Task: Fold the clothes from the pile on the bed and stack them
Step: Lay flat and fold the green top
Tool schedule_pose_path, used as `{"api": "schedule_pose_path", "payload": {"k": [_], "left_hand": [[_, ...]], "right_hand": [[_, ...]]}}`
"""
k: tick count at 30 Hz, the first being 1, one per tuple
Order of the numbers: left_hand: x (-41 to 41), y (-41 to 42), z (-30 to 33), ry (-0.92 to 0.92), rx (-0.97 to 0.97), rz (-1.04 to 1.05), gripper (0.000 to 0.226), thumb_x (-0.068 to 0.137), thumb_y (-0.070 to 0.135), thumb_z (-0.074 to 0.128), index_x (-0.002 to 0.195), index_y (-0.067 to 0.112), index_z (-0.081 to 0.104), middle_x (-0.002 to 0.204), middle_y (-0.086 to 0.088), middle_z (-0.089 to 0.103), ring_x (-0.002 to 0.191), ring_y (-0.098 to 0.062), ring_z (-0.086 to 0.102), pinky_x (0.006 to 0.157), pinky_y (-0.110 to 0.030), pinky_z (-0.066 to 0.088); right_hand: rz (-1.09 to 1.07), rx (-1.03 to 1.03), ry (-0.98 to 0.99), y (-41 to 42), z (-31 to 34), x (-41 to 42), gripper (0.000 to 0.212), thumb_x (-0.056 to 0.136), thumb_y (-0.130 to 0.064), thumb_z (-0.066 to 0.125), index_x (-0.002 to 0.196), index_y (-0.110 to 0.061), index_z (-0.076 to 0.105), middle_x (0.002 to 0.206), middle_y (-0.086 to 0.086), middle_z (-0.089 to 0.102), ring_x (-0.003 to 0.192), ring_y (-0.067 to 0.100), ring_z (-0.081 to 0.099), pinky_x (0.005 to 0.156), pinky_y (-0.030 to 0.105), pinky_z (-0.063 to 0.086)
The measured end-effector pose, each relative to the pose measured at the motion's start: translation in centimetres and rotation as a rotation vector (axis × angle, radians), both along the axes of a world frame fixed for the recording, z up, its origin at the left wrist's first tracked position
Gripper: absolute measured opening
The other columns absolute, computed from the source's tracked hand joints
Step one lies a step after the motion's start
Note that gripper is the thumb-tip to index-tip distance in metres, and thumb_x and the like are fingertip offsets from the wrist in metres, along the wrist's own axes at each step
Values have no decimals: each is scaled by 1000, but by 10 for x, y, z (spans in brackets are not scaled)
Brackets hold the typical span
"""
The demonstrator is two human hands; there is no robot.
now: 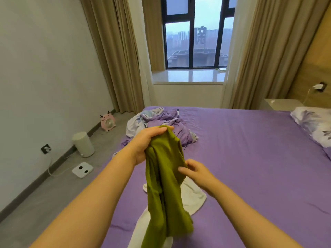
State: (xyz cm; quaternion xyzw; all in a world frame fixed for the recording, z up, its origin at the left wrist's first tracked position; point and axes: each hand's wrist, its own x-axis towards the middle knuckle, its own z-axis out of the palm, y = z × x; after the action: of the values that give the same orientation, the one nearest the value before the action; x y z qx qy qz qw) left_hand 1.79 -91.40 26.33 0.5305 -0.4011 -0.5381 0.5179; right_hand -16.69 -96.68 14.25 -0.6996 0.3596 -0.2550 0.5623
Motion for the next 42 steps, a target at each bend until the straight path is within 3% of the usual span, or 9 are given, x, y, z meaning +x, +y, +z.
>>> {"api": "schedule_pose_path", "payload": {"k": [8,14,17,22,26,31,35,39,42], "left_hand": [[-7,35,80,-49,-184,252,18,97,19,53,96,10,69,76,-3,74,69,-14,69,58,-22,56],[-21,49,107,-158,-262,387,16,95,24,58,93,15,71,79,-2,72,70,-13,68,59,-24,55],[-31,54,111,-174,-284,420,16,95,22,58,93,14,71,80,-4,71,71,-14,68,62,-26,55],[-44,60,110,-206,-264,457,20,94,20,59,104,5,69,86,-10,69,77,-20,66,68,-30,54],[-50,65,112,-271,-233,478,14,90,19,66,98,9,70,87,-10,70,79,-23,68,72,-36,56],[-55,70,124,-476,-272,481,5,87,20,69,86,16,70,92,-11,70,93,-32,66,90,-47,53],[-57,77,129,-592,-271,411,20,88,30,68,93,11,67,95,-13,69,94,-32,66,89,-49,53],[-54,88,128,-631,-276,359,28,89,34,66,95,6,65,95,-17,67,90,-32,64,86,-49,52],[-43,101,129,-666,-291,371,34,91,33,63,93,-1,63,93,-22,65,83,-30,59,79,-46,51]], "right_hand": [[77,-70,24,17,89,-66,24,87,-29,69,83,-13,51,78,7,47,73,14,47,65,28,36],[37,-122,76,19,133,-127,21,83,-22,74,65,-21,63,62,-5,55,59,9,53,56,20,39],[-11,-180,102,17,145,-155,26,80,-22,77,72,-15,53,64,-2,46,59,11,44,54,21,32],[-52,-208,123,17,153,-191,22,82,-19,74,83,-6,57,75,5,52,71,15,53,67,28,43],[-52,-243,264,18,152,-213,39,84,-15,72,61,-12,41,63,0,32,63,17,32,58,28,26],[-195,-242,213,25,154,-235,36,85,-32,70,65,-13,48,64,4,40,63,16,42,58,27,32],[-323,-268,11,37,169,-245,44,78,-54,65,72,-12,53,69,6,44,66,16,43,61,28,32],[-358,-330,4,57,195,-240,45,72,-62,61,63,-21,48,56,-9,42,49,3,40,45,14,29],[-275,-284,-10,73,216,-239,43,71,-65,62,61,-24,55,56,-6,49,52,7,48,48,16,37]]}}
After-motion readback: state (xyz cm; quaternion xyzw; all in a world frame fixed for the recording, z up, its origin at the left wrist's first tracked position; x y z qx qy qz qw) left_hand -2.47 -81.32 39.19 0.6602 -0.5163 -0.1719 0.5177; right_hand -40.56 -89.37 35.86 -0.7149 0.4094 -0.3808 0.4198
